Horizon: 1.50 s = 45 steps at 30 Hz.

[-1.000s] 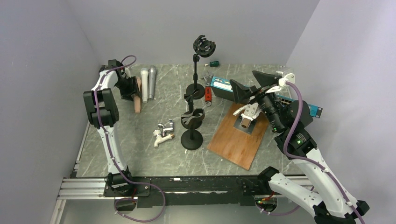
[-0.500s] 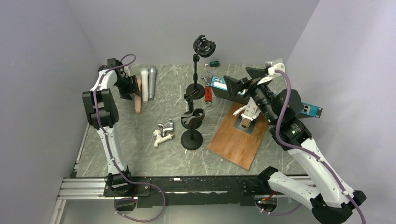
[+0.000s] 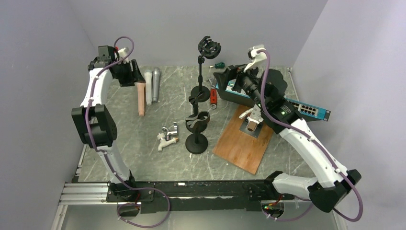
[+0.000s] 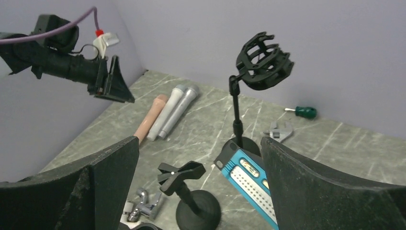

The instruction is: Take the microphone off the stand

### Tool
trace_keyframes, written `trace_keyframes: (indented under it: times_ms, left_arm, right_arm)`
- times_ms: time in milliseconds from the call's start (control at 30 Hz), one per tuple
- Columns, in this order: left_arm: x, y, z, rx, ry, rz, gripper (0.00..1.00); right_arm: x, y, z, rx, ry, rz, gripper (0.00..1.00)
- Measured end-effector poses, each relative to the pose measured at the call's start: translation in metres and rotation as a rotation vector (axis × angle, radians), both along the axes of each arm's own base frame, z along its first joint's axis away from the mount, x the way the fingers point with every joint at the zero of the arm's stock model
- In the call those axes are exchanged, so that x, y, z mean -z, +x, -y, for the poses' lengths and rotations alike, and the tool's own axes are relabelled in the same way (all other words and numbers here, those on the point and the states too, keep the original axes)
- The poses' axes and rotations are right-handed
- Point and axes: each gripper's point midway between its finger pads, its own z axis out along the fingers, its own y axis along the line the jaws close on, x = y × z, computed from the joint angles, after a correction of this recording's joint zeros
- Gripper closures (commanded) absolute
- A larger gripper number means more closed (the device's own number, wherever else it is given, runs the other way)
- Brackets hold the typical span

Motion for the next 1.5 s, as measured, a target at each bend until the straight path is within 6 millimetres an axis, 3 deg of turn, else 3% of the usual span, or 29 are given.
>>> trace_keyframes:
  times_ms: [67, 167, 300, 400, 467, 567, 600, 700, 800, 1000, 1133, 1333, 1500]
  left_arm:
    - [-0.017, -0.002, 0.019, 0.038, -0.035, 0.048, 0.33]
    - [-0.035, -0.009, 0.065, 0.142, -0.114, 0.117, 0.34]
    - [-0.04, -0.03, 0.131, 0.295, -0.206, 0.166, 0.33]
    - [-0.042, -0.04, 0.159, 0.374, -0.229, 0.207, 0.33]
    - [-0.046, -0.041, 0.167, 0.393, -0.237, 0.248, 0.3]
    - [-0.056, -0.037, 0.17, 0.393, -0.25, 0.327, 0.06]
    - [-0.06, -0.033, 0.172, 0.394, -0.255, 0.36, 0.05]
    - [-0.068, -0.017, 0.183, 0.403, -0.271, 0.446, 0.1]
    - [-0.069, -0.001, 0.208, 0.439, -0.287, 0.524, 0.09]
    - [-0.052, 0.018, 0.257, 0.503, -0.29, 0.58, 0.13]
    - [-0.054, 0.026, 0.276, 0.535, -0.301, 0.64, 0.14]
    - [-0.06, 0.037, 0.284, 0.541, -0.324, 0.753, 0.33]
    - [-0.038, 0.05, 0.293, 0.541, -0.33, 0.759, 0.41]
  right_arm:
    - [0.005, 0.005, -0.008, -0.02, 0.006, -0.025, 0.0]
    - [0.012, 0.01, -0.023, -0.066, 0.022, -0.065, 0.0]
    - [0.022, 0.008, -0.038, -0.134, 0.038, -0.108, 0.0]
    - [0.02, 0.004, -0.042, -0.158, 0.057, -0.112, 0.0]
    - [0.017, 0.001, -0.04, -0.161, 0.067, -0.106, 0.0]
    - [0.012, -0.009, -0.033, -0.162, 0.08, -0.084, 0.0]
    - [0.009, -0.013, -0.03, -0.162, 0.086, -0.073, 0.0]
    - [-0.004, -0.033, -0.017, -0.167, 0.122, -0.004, 0.0]
    - [-0.022, -0.052, -0.003, -0.169, 0.152, 0.071, 0.0]
    - [-0.055, -0.074, 0.019, -0.145, 0.161, 0.206, 0.0]
    - [-0.06, -0.074, 0.028, -0.102, 0.146, 0.238, 0.0]
    - [-0.055, -0.072, 0.031, -0.083, 0.121, 0.245, 0.0]
    - [-0.048, -0.078, 0.035, -0.083, 0.12, 0.245, 0.0]
